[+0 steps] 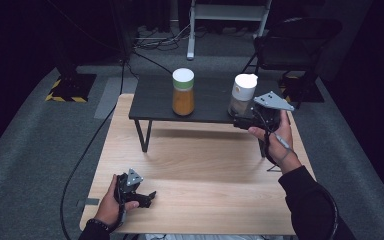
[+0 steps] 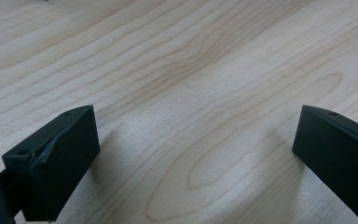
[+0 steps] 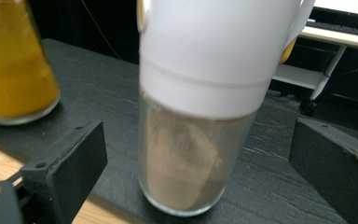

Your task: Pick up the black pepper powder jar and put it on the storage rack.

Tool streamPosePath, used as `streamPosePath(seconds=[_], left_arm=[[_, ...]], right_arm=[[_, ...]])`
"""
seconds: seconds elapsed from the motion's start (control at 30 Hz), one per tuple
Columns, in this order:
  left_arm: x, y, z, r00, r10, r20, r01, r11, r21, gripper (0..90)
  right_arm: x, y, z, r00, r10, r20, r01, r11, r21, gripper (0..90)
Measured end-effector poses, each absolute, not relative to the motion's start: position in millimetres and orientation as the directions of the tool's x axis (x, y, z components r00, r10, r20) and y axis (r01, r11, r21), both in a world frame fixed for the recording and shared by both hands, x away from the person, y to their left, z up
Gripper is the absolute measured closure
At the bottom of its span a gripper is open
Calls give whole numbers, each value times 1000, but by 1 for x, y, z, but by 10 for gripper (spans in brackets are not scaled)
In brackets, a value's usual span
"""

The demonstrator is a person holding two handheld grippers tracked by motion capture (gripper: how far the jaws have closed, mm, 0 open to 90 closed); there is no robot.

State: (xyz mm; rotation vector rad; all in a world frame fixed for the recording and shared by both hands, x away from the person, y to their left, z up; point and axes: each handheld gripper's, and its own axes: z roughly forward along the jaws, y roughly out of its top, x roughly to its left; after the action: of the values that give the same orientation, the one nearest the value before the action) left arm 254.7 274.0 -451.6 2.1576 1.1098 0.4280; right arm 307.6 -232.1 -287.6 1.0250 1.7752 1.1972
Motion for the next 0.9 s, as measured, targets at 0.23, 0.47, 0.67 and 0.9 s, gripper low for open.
streamPosePath(seconds=[0.23,0.47,0.67,0.9], left_arm=[[255,274,-452,585,811,-11,592,-418,689,4],[255,274,-452,585,811,-11,592,-418,689,5],[255,274,-452,585,811,-11,592,-418,689,4],[255,274,-452,585,811,-11,592,-418,689,5]], right_arm=[[293,-237,-301,-413,892,-181,168,270,948,43],[278,-236,-318,-430,864,-260,117,339,933,43],[265,-239,-334,-440,849,-293,83,363,928,43],[253,-245,-351,-452,830,-326,48,388,920,43]])
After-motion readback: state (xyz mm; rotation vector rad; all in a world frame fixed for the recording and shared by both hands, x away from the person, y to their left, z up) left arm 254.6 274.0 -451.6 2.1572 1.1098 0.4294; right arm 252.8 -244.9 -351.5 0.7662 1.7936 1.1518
